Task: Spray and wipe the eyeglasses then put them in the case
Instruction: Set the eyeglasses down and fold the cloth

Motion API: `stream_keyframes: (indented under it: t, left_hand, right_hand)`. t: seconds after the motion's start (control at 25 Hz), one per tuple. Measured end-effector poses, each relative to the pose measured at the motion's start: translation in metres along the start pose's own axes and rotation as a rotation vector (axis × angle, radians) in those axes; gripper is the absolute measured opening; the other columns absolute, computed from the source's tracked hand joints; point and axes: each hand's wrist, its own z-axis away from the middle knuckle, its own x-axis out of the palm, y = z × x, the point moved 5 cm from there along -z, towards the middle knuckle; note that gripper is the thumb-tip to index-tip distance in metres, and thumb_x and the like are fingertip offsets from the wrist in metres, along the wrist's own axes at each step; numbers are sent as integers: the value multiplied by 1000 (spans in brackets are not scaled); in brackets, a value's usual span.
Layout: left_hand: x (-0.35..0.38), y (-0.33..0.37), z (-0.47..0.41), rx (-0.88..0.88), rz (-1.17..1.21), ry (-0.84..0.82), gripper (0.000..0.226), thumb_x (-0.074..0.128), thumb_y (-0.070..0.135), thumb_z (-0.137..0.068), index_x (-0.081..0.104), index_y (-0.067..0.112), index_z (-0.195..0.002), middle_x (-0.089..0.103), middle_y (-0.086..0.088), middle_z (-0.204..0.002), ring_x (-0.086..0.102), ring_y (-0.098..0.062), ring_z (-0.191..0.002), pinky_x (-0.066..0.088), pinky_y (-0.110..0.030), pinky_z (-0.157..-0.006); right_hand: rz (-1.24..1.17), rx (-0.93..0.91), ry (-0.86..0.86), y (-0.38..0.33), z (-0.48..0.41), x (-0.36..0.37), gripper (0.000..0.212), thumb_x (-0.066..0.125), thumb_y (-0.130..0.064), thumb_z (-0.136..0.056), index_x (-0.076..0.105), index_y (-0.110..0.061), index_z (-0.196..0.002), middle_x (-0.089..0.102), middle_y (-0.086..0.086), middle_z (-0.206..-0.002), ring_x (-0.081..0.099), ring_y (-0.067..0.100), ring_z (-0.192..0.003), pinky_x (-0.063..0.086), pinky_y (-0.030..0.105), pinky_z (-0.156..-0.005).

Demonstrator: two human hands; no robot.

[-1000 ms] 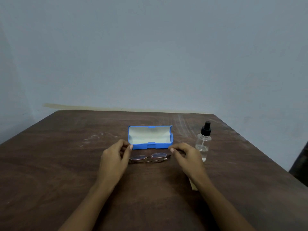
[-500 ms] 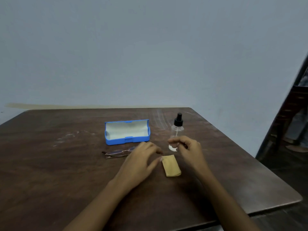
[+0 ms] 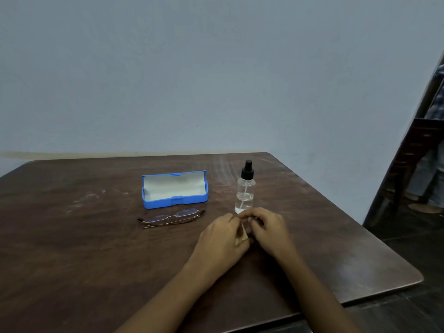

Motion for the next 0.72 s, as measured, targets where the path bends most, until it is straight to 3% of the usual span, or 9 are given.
stream_keyframes:
  t: [0.12,0.24,0.4,0.52,0.64,0.72]
  left_hand:
    - [-2,-10,0,-72,109,15,11,55,30,-82,55,20,-85,55,2,-93,55,-16,-91,43,-28,-76]
    - [-5,-19,-3,-120,207,24,13,58,27,-80,51,22,-71,57,2,-86,56,-13,-82,48,-32,-77]
    - [-5,-13,0,-83,176,1,25,63,43,-74,49,22,-75,49,8,-83,51,-10,-78,41,-25,-69]
    - [-2,-8,3,-69,97,-5,38,62,50,-70,55,18,-89,53,5,-92,53,-12,-91,42,-28,-75]
    - [-1,-7,3,-57,40,1,27,55,40,-79,54,17,-92,54,1,-99,51,-15,-97,40,-29,-76]
    - [-3,-9,4,-67,107,19,14,54,32,-80,52,19,-83,52,1,-92,52,-16,-92,39,-28,-74]
  right_hand:
    - [16,-5,-3,0,-1,1,28,51,7,-78,71,-10,-88,64,-7,-80,58,1,-71,41,3,-67]
    - [13,-9,-20,0,-1,2,28,52,8,-78,71,-9,-88,64,-4,-81,59,4,-73,42,5,-66]
    - [-14,-18,-29,-4,1,2,30,51,10,-77,72,-9,-85,63,-6,-80,57,-10,-66,41,1,-58]
    - [0,-48,-9,-6,2,2,31,51,10,-76,72,-12,-84,60,-19,-75,56,-15,-74,41,1,-62]
    - [-9,-65,9,-6,1,2,31,52,10,-76,72,-13,-83,61,-21,-75,59,-6,-79,43,5,-69]
    - [-35,-60,14,-5,1,2,32,51,11,-76,72,-12,-84,63,-15,-76,62,3,-77,44,7,-69]
